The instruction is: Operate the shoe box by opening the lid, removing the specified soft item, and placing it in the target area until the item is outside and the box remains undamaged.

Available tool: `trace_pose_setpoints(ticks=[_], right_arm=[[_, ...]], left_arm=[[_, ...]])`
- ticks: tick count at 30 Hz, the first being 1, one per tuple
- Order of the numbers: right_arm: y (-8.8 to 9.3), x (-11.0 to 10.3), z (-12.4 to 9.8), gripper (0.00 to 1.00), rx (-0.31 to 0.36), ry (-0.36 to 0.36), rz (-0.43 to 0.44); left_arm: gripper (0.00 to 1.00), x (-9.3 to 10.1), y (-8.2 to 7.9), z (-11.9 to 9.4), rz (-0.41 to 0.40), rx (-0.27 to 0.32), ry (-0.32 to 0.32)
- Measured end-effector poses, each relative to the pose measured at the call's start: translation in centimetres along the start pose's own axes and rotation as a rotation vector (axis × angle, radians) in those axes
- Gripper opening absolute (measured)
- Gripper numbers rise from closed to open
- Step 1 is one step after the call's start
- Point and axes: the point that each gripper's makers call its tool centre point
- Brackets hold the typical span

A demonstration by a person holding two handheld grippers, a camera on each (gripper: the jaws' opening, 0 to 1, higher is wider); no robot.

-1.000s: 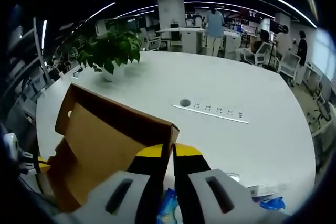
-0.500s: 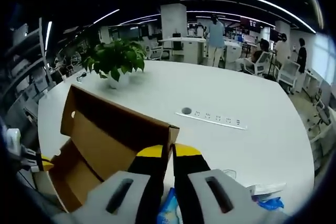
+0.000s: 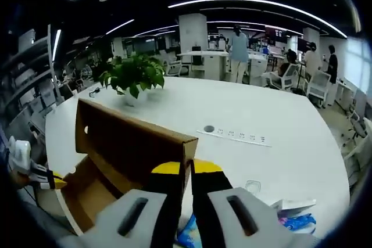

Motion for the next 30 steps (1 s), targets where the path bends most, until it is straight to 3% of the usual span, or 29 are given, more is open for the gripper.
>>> trace_pose_setpoints(ticks=[30], right_arm=[[1.1, -3.5, -6.4, 0.04, 0.116, -0.041, -0.073]], left_arm=[[0.03, 0.2, 0.1, -0.2, -0.039, 0.037, 0.028]])
Point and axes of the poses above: the point that each gripper's makers call its tool centre point, and the gripper's own axes: z roughly forward along the fingers, x roughly to its right, y roughly out of its underside, and after that the axes turned 13 degrees about x, right-handed
